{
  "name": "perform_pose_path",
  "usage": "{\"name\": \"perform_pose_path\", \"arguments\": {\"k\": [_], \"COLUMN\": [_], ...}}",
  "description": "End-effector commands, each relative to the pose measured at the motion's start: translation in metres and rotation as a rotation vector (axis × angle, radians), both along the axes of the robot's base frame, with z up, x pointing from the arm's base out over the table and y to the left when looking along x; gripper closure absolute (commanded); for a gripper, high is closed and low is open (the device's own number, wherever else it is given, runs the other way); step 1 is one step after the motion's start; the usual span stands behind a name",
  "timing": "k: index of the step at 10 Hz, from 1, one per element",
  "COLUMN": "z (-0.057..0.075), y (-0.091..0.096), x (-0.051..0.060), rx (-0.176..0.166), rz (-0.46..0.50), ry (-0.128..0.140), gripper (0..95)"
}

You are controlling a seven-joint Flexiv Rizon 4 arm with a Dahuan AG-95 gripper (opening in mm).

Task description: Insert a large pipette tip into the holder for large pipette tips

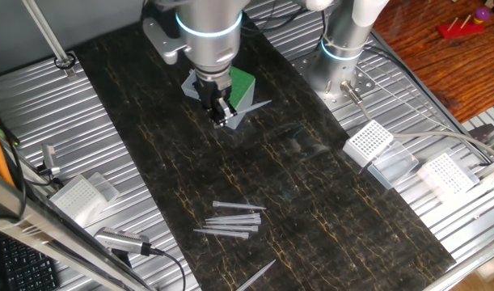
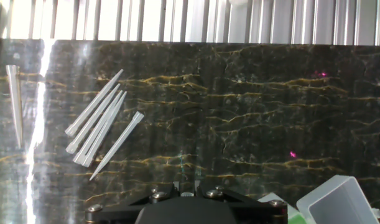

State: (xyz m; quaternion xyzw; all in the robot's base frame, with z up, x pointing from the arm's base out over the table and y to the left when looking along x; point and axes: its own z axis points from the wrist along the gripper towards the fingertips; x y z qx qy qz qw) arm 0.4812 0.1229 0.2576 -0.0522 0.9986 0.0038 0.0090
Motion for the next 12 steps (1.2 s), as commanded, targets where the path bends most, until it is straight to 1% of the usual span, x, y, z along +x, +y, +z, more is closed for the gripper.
{"name": "perform_pose_path", "arguments": {"k": [1, 4, 7, 12], "z": [-0.004, -0.009, -0.011, -0.012], "y": [-0.005, -0.008, -0.01, -0.01], "x": [0.005, 0.018, 0.025, 0.026], "rx": [0.0, 0.0, -0.002, -0.002], "rz": [0.002, -0.006, -0.013, -0.002], "ry": [-0.002, 0.006, 0.011, 0.011], "gripper": [95.0, 95.0, 95.0, 95.0]}}
